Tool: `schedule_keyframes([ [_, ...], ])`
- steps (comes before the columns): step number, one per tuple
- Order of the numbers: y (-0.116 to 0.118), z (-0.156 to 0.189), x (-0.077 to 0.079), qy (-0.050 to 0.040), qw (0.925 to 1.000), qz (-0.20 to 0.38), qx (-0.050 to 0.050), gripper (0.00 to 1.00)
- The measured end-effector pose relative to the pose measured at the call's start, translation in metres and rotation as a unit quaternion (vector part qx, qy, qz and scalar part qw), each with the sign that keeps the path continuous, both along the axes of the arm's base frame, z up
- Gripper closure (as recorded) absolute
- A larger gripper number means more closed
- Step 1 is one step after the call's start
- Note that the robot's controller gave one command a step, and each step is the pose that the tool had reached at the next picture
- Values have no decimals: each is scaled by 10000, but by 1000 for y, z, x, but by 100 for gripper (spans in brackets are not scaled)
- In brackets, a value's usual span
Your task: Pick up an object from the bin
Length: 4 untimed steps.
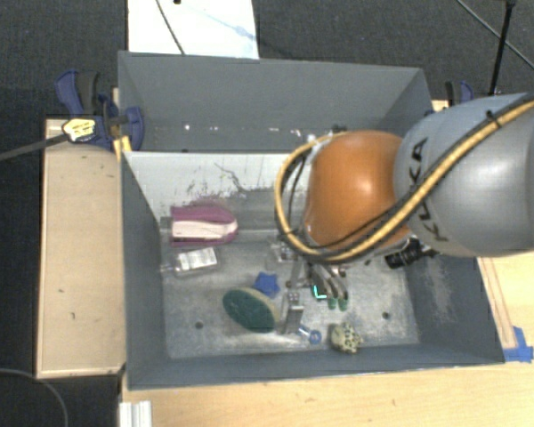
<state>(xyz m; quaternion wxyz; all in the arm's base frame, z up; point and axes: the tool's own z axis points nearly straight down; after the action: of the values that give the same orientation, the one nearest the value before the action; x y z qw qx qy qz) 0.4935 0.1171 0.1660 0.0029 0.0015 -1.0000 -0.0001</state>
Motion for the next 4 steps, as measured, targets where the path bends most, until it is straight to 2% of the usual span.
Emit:
schedule_keyframes([
  [1, 12, -95, 14, -107, 9995, -284, 24, 0],
  [2, 12, -93, 11, -48, 9995, -301, 18, 100],
  [3, 16, 56, 13, -80, 9986, -516, 17, 100],
  [4, 16, 51, 12, -39, 9986, -519, 3, 0],
])
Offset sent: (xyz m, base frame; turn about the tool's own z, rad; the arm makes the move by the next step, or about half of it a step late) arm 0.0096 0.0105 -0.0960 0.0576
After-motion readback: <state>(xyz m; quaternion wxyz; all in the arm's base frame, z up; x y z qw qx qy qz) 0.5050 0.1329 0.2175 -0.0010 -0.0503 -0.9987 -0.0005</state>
